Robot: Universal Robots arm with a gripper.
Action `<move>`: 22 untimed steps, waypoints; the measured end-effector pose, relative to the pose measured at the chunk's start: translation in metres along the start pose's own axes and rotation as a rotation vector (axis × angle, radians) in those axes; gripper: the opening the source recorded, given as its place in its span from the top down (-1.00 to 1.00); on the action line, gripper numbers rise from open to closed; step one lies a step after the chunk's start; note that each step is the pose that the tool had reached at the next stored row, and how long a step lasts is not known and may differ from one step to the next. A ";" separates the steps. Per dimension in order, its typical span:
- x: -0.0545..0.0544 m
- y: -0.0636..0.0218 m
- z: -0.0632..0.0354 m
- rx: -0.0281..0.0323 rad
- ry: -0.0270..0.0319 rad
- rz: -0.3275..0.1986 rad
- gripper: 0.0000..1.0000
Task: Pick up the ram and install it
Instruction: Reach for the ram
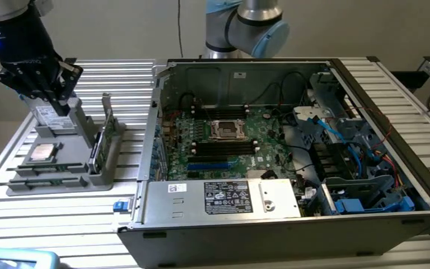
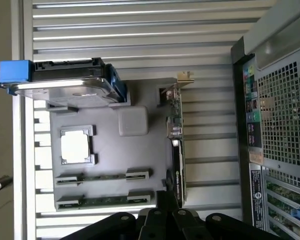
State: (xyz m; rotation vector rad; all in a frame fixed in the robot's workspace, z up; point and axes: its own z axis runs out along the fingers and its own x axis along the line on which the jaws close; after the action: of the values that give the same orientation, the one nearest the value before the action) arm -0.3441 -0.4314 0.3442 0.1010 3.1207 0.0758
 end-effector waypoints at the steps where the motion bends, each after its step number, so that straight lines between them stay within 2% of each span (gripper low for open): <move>1: 0.005 -0.0005 0.0016 0.0000 0.0000 0.000 0.79; 15: 0.068 -0.0061 0.0252 -0.0001 0.0005 0.000 0.79; 22: 0.069 -0.0062 0.0252 0.0003 0.0043 0.000 0.79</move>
State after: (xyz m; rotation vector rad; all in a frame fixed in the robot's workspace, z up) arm -0.4123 -0.4319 0.3175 0.1006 3.1250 0.0756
